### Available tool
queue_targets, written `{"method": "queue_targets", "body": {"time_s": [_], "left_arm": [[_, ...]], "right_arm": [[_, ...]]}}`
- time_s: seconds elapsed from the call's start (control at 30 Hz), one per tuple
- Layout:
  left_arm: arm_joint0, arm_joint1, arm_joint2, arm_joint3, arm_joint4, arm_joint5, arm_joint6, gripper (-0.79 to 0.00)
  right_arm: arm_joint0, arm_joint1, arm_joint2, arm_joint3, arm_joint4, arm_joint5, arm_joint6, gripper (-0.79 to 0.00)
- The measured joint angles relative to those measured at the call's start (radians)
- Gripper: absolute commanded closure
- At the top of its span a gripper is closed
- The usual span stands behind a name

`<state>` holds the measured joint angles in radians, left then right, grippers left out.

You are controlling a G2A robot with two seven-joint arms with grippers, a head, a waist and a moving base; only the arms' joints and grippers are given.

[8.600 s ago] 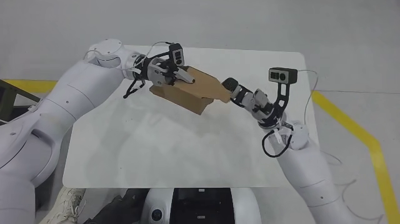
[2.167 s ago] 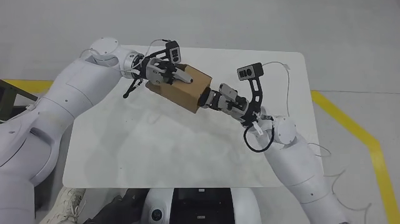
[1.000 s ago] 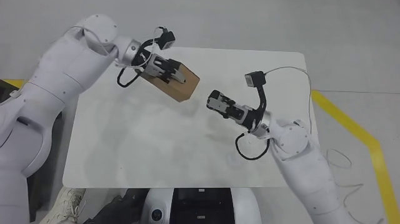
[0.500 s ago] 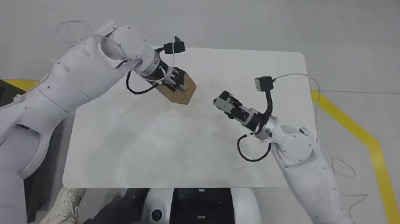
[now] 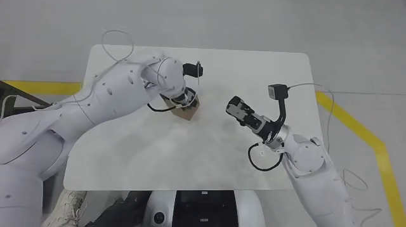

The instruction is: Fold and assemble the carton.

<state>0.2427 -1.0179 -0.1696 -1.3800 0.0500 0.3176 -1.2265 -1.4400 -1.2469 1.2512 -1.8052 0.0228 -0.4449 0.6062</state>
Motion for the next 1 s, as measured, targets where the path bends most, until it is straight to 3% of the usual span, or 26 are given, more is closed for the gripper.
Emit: {"method": "queue_targets", "body": {"time_s": [0.07, 0.1, 0.33, 0.5, 0.77, 1.0], "left_arm": [[0.012, -0.017, 0.0, 0.01, 0.032, -0.001, -0.001, -0.323], [0.017, -0.024, 0.0, 0.014, 0.046, 0.002, -0.001, -0.767], [0.039, -0.064, -0.017, 0.049, 0.062, -0.011, -0.007, -0.785], [0.05, -0.055, -0.088, 0.055, -0.031, -0.084, -0.002, -0.785], [0.109, 0.041, -0.317, 0.021, -0.283, -0.245, -0.074, -0.785], [0.233, 0.138, -0.554, -0.044, -0.434, -0.35, -0.062, -0.785]], "right_arm": [[-0.003, 0.001, 0.001, 0.001, 0.003, -0.005, -0.002, -0.785], [-0.004, 0.002, 0.002, 0.003, 0.004, -0.007, -0.002, -0.785], [-0.011, 0.007, 0.007, 0.007, 0.011, -0.022, -0.008, -0.785], [-0.017, 0.01, 0.008, 0.001, 0.013, -0.03, -0.009, -0.785], [-0.021, 0.015, 0.006, -0.012, 0.024, -0.035, 0.003, -0.785], [-0.007, 0.019, 0.003, -0.011, 0.038, -0.037, 0.029, -0.785]]}}
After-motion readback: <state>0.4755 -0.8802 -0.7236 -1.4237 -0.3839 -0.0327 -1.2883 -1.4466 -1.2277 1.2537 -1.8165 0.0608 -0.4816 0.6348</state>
